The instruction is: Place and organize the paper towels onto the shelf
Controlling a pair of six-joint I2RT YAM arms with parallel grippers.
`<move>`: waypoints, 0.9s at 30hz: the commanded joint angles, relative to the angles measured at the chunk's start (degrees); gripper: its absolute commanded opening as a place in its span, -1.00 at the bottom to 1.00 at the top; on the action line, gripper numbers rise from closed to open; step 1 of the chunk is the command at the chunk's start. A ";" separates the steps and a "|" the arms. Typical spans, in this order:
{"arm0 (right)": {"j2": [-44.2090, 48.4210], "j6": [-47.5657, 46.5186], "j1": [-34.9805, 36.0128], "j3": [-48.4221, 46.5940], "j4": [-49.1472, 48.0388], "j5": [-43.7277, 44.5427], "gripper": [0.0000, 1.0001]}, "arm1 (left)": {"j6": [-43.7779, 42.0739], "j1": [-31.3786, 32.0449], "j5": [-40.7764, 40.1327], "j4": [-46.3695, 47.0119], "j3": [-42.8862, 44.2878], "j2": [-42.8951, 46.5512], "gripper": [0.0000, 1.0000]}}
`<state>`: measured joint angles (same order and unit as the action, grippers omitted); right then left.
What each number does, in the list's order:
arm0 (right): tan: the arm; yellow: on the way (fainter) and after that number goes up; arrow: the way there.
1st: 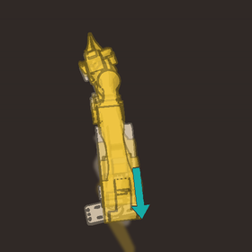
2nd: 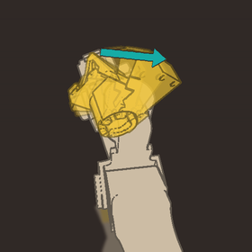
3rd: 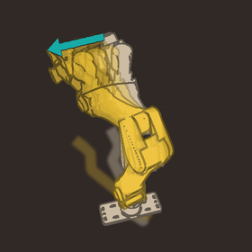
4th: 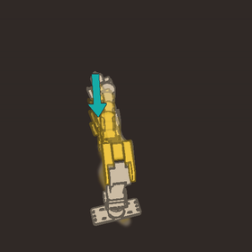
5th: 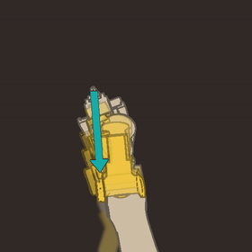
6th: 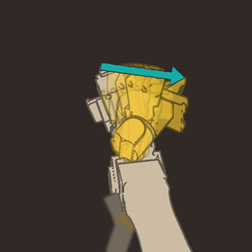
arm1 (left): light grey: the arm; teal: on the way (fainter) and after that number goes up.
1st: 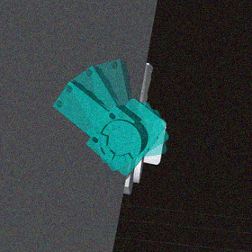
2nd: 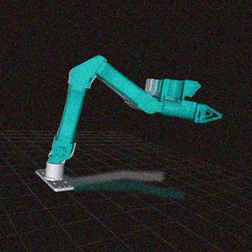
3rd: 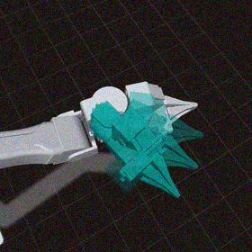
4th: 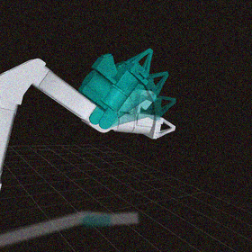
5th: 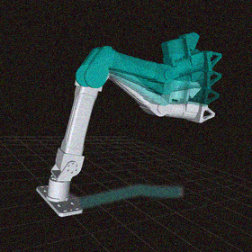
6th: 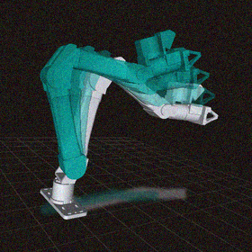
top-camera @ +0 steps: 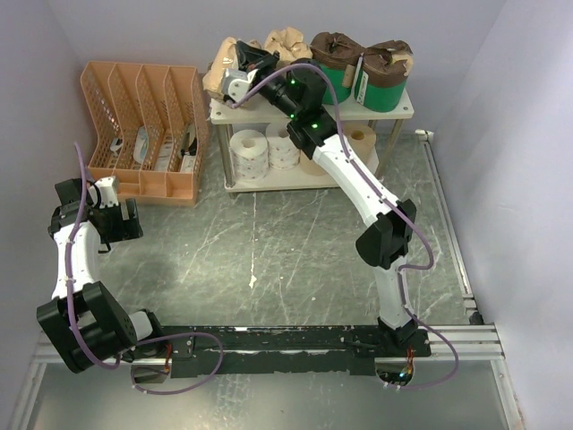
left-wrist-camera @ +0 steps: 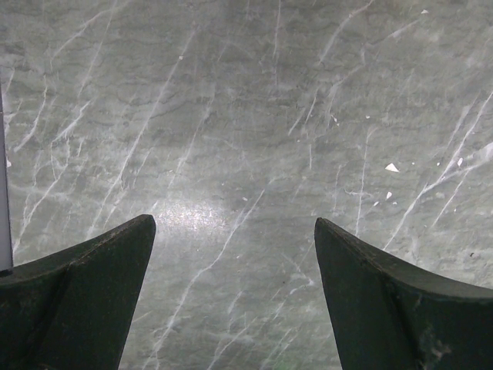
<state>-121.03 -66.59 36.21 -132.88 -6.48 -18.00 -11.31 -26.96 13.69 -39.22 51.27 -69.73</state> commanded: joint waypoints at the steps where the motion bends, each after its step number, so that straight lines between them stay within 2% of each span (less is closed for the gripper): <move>1: 0.33 -8.91 -0.58 3.94 -11.04 -1.27 -1.00 | 0.59 -0.48 -0.46 0.29 2.02 1.16 0.91; 7: 4.90 -16.13 0.11 16.93 -18.73 -3.20 -1.00 | 0.50 -0.49 -0.40 0.39 2.00 2.01 0.92; 19: 15.40 -23.46 2.83 36.85 -21.03 -5.47 -1.00 | 0.09 -0.39 0.45 0.37 1.93 3.04 0.92; 23: 16.86 -24.52 4.04 39.26 -18.85 -3.75 -1.00 | 0.06 -0.38 0.51 0.29 1.92 3.18 0.91; 25: 17.11 -24.30 4.56 39.10 -17.48 -2.27 -0.62 | 0.06 -0.45 0.52 0.31 1.94 3.20 0.91; 27: 17.15 -24.93 4.83 39.02 -15.98 -1.55 -0.40 | 0.06 -0.40 0.46 0.37 1.91 3.41 0.91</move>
<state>-104.71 -89.12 40.82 -94.56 -27.14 -22.35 -11.33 -26.96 13.69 -39.22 51.29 -67.61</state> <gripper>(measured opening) 0.212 0.959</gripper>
